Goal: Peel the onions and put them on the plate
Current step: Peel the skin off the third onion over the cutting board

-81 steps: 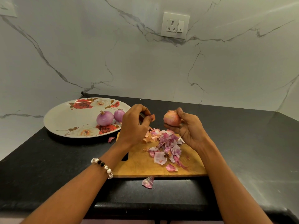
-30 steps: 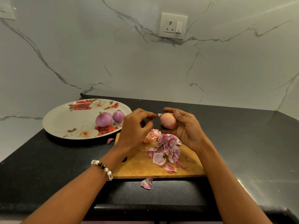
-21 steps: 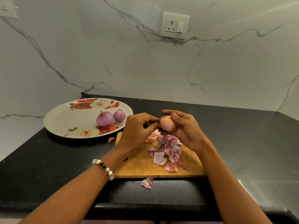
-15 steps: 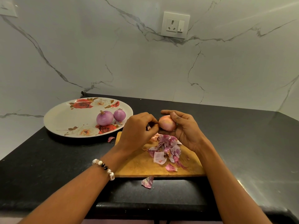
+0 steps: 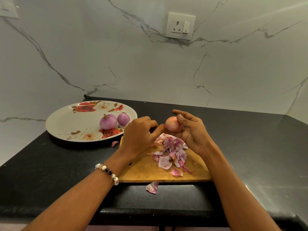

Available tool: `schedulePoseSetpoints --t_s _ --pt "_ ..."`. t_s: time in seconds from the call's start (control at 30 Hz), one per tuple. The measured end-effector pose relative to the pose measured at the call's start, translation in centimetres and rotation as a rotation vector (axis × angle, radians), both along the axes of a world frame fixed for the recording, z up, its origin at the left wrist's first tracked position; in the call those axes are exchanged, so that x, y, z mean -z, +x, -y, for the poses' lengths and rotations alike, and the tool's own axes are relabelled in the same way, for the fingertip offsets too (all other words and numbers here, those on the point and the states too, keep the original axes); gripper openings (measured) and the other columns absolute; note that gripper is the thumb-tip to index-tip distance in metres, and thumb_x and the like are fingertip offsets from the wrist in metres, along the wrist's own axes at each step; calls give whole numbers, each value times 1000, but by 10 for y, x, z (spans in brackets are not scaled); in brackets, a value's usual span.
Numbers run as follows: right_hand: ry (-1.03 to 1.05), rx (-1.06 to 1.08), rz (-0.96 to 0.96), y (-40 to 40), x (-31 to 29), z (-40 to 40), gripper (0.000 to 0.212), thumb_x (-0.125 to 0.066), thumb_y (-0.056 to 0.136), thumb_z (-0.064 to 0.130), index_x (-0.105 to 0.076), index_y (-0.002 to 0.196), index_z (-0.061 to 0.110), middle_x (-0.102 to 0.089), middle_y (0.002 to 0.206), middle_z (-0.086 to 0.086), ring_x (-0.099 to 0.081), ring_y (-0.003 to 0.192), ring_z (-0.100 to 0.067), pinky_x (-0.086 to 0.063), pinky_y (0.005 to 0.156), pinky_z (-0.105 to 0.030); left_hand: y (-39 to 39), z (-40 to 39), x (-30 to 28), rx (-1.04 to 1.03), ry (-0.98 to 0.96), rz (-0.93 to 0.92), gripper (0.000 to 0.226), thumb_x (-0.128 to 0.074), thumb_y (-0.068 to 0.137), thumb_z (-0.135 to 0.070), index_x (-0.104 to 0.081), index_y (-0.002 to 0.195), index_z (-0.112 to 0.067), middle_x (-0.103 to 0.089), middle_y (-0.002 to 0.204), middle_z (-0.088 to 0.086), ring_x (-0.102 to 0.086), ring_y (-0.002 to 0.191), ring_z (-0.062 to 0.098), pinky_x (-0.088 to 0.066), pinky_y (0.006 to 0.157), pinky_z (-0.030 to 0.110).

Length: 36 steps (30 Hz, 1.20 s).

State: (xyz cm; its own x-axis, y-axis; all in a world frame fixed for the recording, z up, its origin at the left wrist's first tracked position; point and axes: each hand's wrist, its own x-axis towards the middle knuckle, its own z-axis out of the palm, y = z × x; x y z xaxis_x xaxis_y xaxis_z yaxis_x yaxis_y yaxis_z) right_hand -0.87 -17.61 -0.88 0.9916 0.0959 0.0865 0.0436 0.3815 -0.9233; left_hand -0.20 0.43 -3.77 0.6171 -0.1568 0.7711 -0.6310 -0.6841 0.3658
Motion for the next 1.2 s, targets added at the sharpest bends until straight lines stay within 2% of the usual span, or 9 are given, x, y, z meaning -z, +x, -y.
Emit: schedulePoseSetpoints --t_s 0.1,0.2,0.3,0.4,0.57,0.67,0.9,1.2 --pt "-27 -17 -24 -1 0 -1 23 -55 94 3 -64 114 2 -53 129 -23 -63 108 -40 -63 68 -43 1 1 -1 71 -14 0 23 -69 82 -38 -71 87 -15 -66 81 0 -57 67 8 -43 56 12" --pt "-45 -63 -47 -2 0 -2 33 -61 86 11 -64 116 -3 -56 129 -29 -63 111 -43 -63 72 -43 -1 4 -2 175 -39 -16 36 -71 80 -37 -64 108 -16 -64 103 1 -61 86 11 -50 70 12" --pt "-49 -141 -47 -4 1 -2 24 -50 96 3 -64 114 -4 -60 125 -29 -65 110 -42 -62 77 -44 -2 6 -2 182 -14 -24 44 -75 78 -34 -61 116 -14 -63 111 4 -60 95 13 -49 79 14" --pt "-48 -198 -23 -6 1 -1 25 -45 99 -1 -65 114 -4 -64 120 -26 -67 107 -40 -60 82 -47 -2 3 -4 183 -40 -14 41 -75 79 -31 -64 114 -14 -65 108 3 -60 95 11 -45 79 8" --pt "-87 -147 44 -3 1 3 32 -59 86 5 -64 117 -3 -67 116 -26 -67 107 -43 -58 85 -51 -2 0 -7 154 -138 39 33 -72 82 -19 -68 113 -12 -70 107 5 -61 97 8 -48 79 8" --pt "-128 -86 66 -1 2 4 29 -60 88 3 -65 117 -3 -70 111 -23 -68 103 -42 -59 81 -51 -1 -1 -8 130 -210 17 25 -73 80 -11 -72 105 -11 -71 101 4 -63 90 7 -48 77 5" --pt "-194 -29 96 0 4 4 38 -68 80 10 -66 116 0 -72 109 -19 -71 100 -38 -60 79 -50 -3 -1 -10 170 -307 -124 20 -74 79 -12 -72 99 -11 -71 97 1 -66 80 3 -52 70 10" --pt "-375 17 160 3 6 6 42 -72 72 17 -69 113 8 -72 111 -13 -71 101 -32 -62 78 -45 -4 -2 -10 147 -245 -180 16 -75 79 -17 -73 93 -10 -69 103 0 -62 77 -2 -49 69 6"
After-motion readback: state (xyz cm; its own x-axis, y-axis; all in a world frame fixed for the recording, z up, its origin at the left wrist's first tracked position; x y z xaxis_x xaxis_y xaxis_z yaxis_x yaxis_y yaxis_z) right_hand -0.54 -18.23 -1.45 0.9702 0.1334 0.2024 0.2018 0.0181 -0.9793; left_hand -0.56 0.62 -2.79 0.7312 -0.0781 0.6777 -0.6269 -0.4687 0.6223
